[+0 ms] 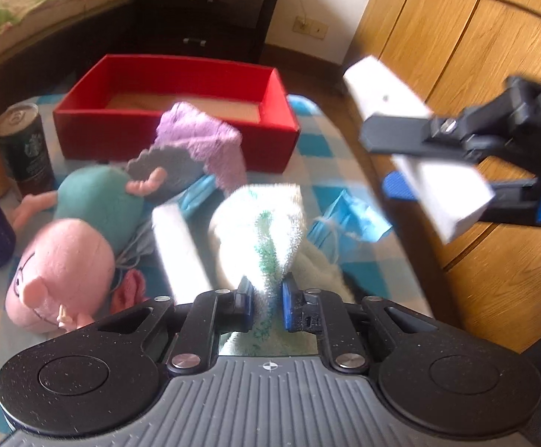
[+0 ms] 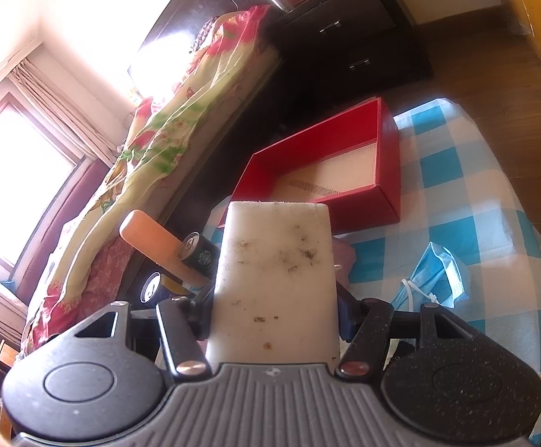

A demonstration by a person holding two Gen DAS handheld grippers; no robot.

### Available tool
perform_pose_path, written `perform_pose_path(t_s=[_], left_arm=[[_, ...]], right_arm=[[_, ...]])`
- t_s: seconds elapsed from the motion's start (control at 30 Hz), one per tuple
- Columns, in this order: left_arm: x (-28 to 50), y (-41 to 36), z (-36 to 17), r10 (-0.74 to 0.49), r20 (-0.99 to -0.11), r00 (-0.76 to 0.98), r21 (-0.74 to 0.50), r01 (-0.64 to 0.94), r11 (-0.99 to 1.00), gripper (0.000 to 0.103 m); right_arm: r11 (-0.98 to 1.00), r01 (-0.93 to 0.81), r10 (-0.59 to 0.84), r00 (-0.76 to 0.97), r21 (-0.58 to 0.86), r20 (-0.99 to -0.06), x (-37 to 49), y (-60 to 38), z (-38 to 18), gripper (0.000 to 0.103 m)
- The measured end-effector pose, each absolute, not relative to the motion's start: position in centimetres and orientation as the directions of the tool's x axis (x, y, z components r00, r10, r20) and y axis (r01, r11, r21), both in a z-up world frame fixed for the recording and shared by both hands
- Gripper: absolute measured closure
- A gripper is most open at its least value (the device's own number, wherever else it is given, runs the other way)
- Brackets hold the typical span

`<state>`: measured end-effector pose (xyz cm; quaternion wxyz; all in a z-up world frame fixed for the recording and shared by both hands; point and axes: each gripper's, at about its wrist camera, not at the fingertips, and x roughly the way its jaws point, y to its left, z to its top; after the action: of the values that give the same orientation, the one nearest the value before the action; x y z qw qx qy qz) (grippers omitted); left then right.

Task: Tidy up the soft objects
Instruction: 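Lift the green-patterned towel with the left tool while the right tool holds the sponge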

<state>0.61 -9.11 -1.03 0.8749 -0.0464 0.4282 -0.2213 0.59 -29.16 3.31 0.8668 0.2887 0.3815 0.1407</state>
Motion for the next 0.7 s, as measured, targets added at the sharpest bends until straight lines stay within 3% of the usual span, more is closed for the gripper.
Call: perform_pose_path(t_s=[0.33, 0.43, 0.63, 0.7], left_arm=[[1.9, -5.1, 1.4, -0.58, -0.603, 0.548, -0.548, 0.243, 0.8, 0.092], [2.2, -3.4, 1.6, -0.659, -0.51, 0.552, -0.679, 0.212, 0.703, 0.092], [2.1, -2.4, 3.6, -0.673, -0.456, 0.582, -0.707, 0.223, 0.672, 0.092], [2.4, -2.5, 3.5, -0.645, -0.491, 0.586, -0.686, 0.196, 0.701, 0.093]], right_arm=[[0.79, -0.011, 0.45, 0.691, 0.614, -0.566, 0.5, -29.4, 3.6, 0.064], [0.789, -0.017, 0.454, 0.689, 0.614, -0.565, 0.6, -29.1, 3.7, 0.064], [0.776, -0.029, 0.462, 0.707, 0.631, -0.536, 0.5, -29.2, 4.2, 0.064], [0.771, -0.032, 0.462, 0.715, 0.636, -0.525, 0.4, -29.2, 4.4, 0.065]])
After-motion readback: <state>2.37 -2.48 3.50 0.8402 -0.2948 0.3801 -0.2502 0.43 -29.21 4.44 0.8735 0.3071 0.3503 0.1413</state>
